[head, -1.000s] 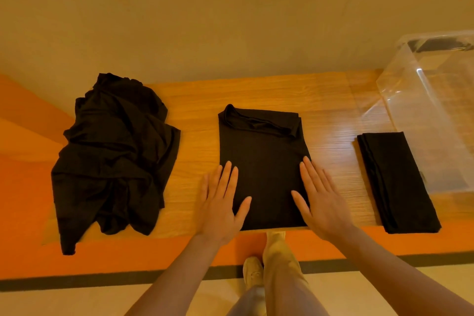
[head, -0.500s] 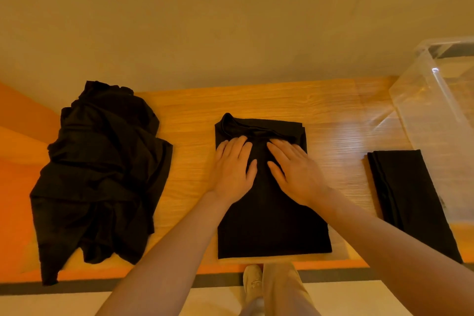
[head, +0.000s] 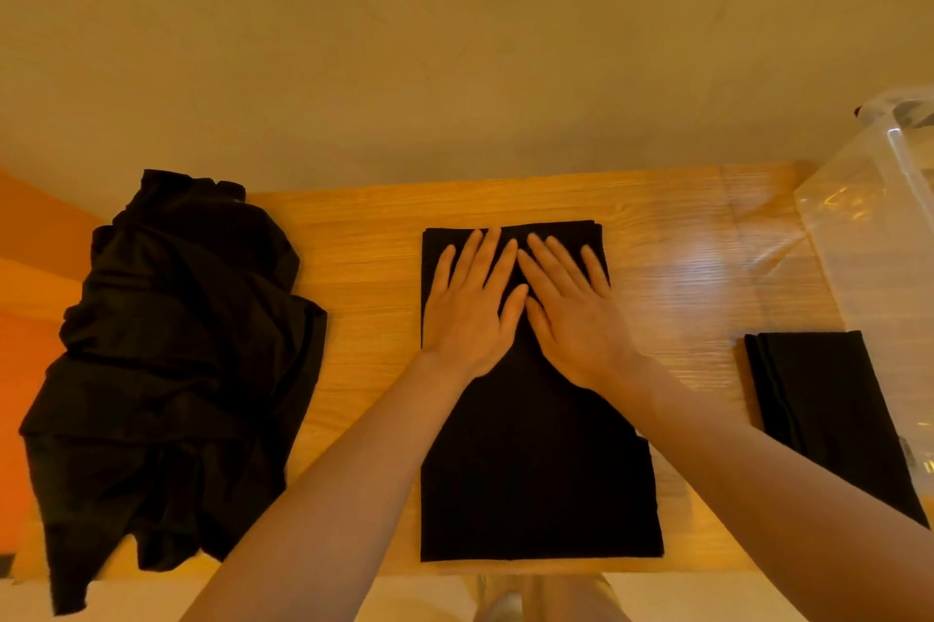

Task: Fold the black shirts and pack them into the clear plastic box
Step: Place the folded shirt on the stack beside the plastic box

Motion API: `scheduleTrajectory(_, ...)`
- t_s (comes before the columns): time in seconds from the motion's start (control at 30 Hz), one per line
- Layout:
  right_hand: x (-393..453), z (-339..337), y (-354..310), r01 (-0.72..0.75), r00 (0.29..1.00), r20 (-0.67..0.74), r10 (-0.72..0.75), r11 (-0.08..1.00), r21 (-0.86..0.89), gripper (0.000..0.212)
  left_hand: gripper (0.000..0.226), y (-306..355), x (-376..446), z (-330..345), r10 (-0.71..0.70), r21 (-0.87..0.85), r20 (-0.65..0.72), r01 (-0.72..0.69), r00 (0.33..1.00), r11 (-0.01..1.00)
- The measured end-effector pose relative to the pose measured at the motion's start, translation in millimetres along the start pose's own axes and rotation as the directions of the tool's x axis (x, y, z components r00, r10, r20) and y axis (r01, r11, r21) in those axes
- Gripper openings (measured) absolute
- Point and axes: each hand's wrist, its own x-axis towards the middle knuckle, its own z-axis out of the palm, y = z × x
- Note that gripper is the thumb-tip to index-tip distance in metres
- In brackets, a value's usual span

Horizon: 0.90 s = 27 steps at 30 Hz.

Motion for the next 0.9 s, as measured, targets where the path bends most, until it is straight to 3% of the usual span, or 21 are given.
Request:
scheduleTrajectory(0.07,-2.0,5.9,-0.1,-0.002,0.999,0.032,0.002,1.000,0.010,0.056,0.060,2.5,-1.3,6.8,-0.021,-0.025,0.011,0.021,1.000,0.999)
scheduleTrajectory(0.27,0.6,3.0,33.7,-0.185,0.981,0.045,0.187,0.982,-0.036,0.072,0.070,-20.3,1.2,7.9,-0.130,0.058,0.073,0.126,0.989,0.990)
scheduleTrajectory(0.57,-1.5,-4.3,32.0,-0.221,0.973,0.060,0.223,0.975,-0.040,0.072,0.070,-47.8,-8.7,-4.8,-0.324,0.061,0.067,0.320,0.944,0.945)
scheduleTrajectory(0.67,-19.6,-12.4,-2.9,-0.101,0.995,0.019,0.100,0.994,0.036,0.061,0.061,-8.9,-24.0,-14.7,-0.179,0.007,-0.043,0.179,0.983,0.984)
scheduleTrajectory(0.73,-46.9,-6.6,-26.0,0.029,0.997,0.067,-0.034,0.998,0.064,0.055,0.056,23.2,-51.5,-8.3,-0.035,-0.030,-0.032,0.034,0.999,0.999)
scheduleTrajectory(0.8,-76.6,1.9,-29.5,0.054,0.992,0.113,-0.058,0.998,0.042,0.055,0.054,34.2,-85.1,2.4,-0.034,-0.053,0.034,0.036,0.999,0.998)
scheduleTrajectory(0.9,-99.3,3.9,-6.6,-0.051,0.992,0.119,0.050,0.999,0.004,0.064,0.057,15.7,-114.2,11.9,-0.111,-0.028,0.063,0.113,0.992,0.993)
